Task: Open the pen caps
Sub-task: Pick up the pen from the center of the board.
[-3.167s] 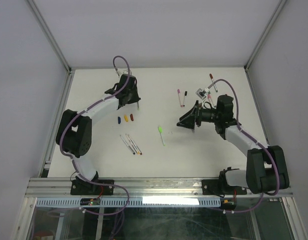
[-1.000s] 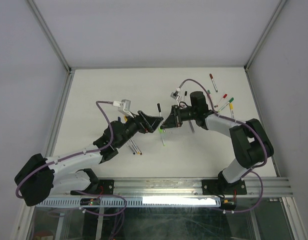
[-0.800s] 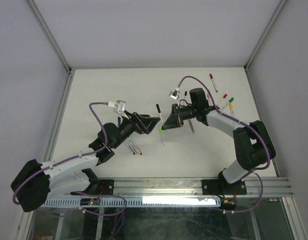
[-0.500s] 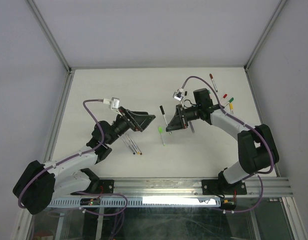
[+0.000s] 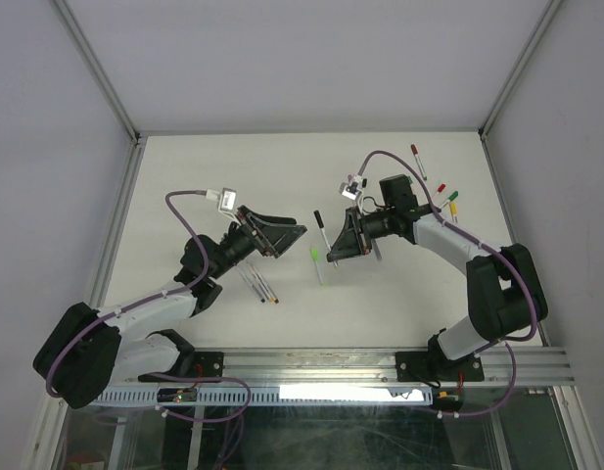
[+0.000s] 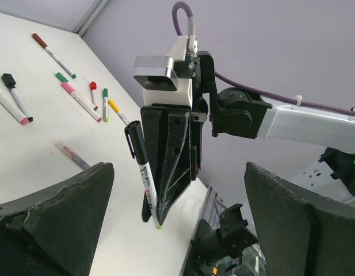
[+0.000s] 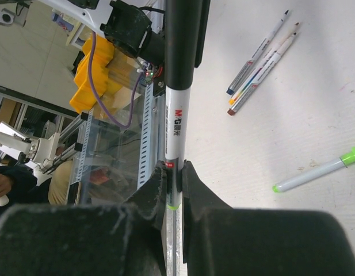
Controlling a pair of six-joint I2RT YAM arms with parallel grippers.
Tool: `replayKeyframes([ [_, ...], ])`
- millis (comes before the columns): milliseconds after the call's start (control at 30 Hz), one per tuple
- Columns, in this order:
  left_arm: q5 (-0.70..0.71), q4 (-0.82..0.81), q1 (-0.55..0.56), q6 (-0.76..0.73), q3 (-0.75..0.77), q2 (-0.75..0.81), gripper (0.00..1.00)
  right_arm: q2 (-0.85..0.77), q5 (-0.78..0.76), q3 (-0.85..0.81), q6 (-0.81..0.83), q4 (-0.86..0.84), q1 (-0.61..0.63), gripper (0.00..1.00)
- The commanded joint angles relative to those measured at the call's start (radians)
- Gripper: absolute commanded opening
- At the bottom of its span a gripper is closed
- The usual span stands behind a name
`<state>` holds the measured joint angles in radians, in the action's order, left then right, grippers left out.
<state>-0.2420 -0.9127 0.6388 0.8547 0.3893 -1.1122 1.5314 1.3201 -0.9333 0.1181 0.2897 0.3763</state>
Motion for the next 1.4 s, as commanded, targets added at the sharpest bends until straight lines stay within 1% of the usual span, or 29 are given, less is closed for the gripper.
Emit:
replayKeyframes([
  [0, -0.079, -0.162, -0.033, 0.045, 0.020, -0.053, 0.99, -0.027, 0.092, -0.047, 0.029, -0.008, -0.002, 0.00],
  [200, -0.124, -0.263, -0.039, 0.046, 0.056, -0.164, 0.98, -0.021, 0.189, -0.044, 0.029, -0.014, 0.011, 0.00],
  [267, -0.141, -0.305, -0.039, 0.082, 0.065, -0.204, 0.96, -0.021, 0.204, -0.045, 0.029, -0.014, 0.016, 0.00],
  [367, -0.179, -0.397, -0.039, 0.114, 0.081, -0.261, 0.93, -0.021, 0.214, -0.045, 0.029, -0.015, 0.020, 0.00],
  [467, -0.202, -0.444, -0.039, 0.139, 0.096, -0.305, 0.88, -0.016, 0.219, -0.044, 0.029, -0.014, 0.025, 0.00],
  [567, -0.218, -0.468, -0.040, 0.155, 0.117, -0.353, 0.79, -0.012, 0.227, -0.044, 0.028, -0.015, 0.032, 0.00],
  [633, -0.233, -0.498, -0.038, 0.171, 0.125, -0.378, 0.70, -0.009, 0.232, -0.046, 0.028, -0.016, 0.034, 0.00],
  [833, -0.274, -0.580, -0.034, 0.225, 0.153, -0.457, 0.60, 0.004, 0.254, -0.047, 0.025, -0.015, 0.040, 0.00],
  [933, -0.282, -0.615, -0.035, 0.244, 0.160, -0.486, 0.51, 0.009, 0.254, -0.047, 0.025, -0.015, 0.044, 0.00],
  [1000, -0.288, -0.629, -0.034, 0.252, 0.166, -0.493, 0.45, 0.013, 0.252, -0.047, 0.023, -0.015, 0.044, 0.00],
  [1133, -0.301, -0.636, -0.034, 0.255, 0.170, -0.491, 0.40, 0.030, 0.257, -0.052, 0.017, -0.015, 0.046, 0.00],
  [1233, -0.305, -0.637, -0.033, 0.252, 0.165, -0.486, 0.33, 0.037, 0.258, -0.054, 0.013, -0.015, 0.045, 0.00],
  [1300, -0.311, -0.639, -0.034, 0.250, 0.164, -0.485, 0.27, 0.039, 0.256, -0.055, 0.010, -0.015, 0.044, 0.00],
  [1333, -0.314, -0.642, -0.034, 0.251, 0.163, -0.486, 0.22, 0.039, 0.255, -0.056, 0.009, -0.015, 0.044, 0.00],
  [1367, -0.316, -0.646, -0.032, 0.251, 0.162, -0.487, 0.14, 0.040, 0.255, -0.056, 0.009, -0.016, 0.044, 0.00],
])
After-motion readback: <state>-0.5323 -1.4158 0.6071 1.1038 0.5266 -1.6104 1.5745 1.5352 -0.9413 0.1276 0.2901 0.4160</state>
